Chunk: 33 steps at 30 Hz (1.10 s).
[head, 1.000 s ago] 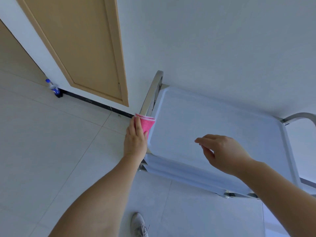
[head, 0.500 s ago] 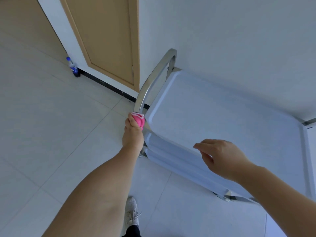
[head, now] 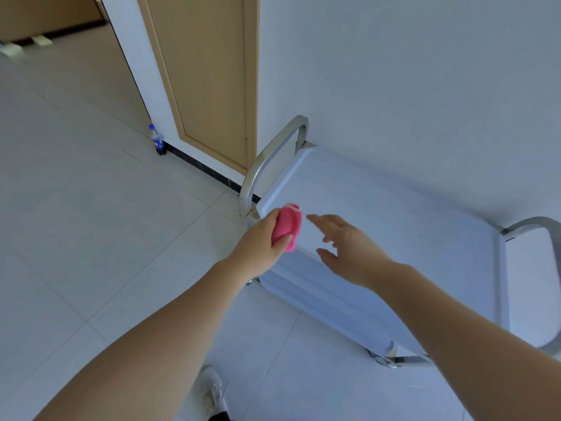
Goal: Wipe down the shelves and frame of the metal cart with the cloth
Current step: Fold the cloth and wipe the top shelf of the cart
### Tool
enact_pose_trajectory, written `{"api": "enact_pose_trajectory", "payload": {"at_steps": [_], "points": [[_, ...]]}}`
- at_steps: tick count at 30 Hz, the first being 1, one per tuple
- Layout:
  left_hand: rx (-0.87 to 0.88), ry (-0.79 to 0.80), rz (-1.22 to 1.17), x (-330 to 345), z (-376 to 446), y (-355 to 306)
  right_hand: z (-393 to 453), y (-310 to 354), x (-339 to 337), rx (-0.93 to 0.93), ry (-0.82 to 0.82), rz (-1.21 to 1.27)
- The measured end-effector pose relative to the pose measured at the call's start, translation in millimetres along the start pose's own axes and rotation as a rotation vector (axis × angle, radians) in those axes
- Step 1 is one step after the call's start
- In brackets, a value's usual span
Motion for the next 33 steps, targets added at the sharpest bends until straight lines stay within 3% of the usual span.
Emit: {"api": "enact_pose_trajectory", "payload": {"at_steps": [5,12,16,19,25,29,33], "points": [[-0.037,0.12,-0.231,14,-17,-27,-16,11,14,-0.094,0.091,-0.138],[-0.081,0.333,-0.378,31,-38,-21,-38,15,45,0.014,-0.097,-0.118],[-0.033,0.548,-0.356,42,-56,-4,-52,17,53,0.023,-0.166,-0.09],[-0.024,0.52,-0.196,49,-56,19,-61,8,67,0.084,-0.18,-0.048],[-0.017,0.526,-0.019,99,-54,50,-83,-43,113,0.263,-0.039,-0.112],[-0.054,0.517,-0.03,152,-49,63,-99,-95,143,0.318,0.008,-0.028],[-0.104,0.403,-0.103,215,-52,75,-127,-153,174,0.353,0.049,0.057]]}}
Point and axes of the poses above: each hand's wrist, its own z-axis towards the middle knuckle, its own x-axis out of the palm, y = z × x, the point moved 5 cm from there along z, towards the middle knuckle, and after that the axes turned 4 degrees about -z, right-handed, at the moved point
